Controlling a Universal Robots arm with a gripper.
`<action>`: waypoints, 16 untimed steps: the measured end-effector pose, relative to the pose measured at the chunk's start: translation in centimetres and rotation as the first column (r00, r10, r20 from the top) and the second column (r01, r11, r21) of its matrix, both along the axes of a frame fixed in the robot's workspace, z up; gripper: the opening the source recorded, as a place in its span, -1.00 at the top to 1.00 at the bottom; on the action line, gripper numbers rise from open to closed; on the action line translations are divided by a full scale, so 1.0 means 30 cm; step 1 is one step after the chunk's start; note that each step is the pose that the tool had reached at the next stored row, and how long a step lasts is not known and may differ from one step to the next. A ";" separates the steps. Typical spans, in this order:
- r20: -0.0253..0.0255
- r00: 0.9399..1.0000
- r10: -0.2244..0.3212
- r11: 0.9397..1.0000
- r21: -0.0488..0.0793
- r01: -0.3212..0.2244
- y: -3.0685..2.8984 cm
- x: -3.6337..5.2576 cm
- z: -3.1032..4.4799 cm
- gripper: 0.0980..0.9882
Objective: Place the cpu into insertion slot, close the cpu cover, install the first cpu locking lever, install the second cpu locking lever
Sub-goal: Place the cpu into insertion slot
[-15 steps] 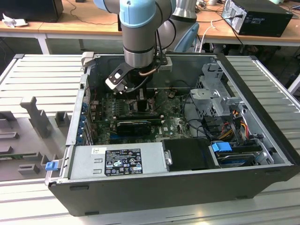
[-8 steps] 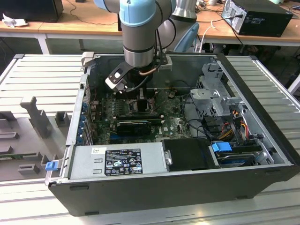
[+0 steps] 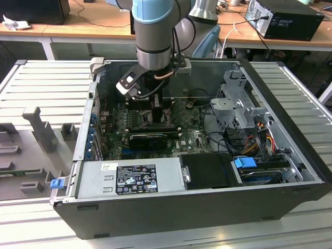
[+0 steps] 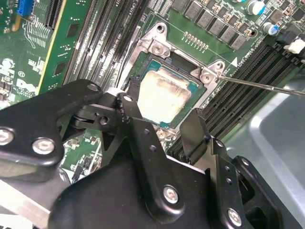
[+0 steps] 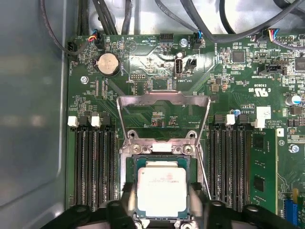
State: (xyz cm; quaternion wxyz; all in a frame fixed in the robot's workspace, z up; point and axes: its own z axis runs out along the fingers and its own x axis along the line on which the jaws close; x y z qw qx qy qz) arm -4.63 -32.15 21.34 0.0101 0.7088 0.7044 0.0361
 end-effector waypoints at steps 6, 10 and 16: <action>-0.002 1.000 -0.001 1.000 0.000 0.001 0.000 0.000 0.013 0.98; -0.002 1.000 -0.001 1.000 0.000 0.001 0.000 0.000 0.020 0.98; -0.003 1.000 -0.001 1.000 0.000 0.001 0.000 0.000 0.027 0.98</action>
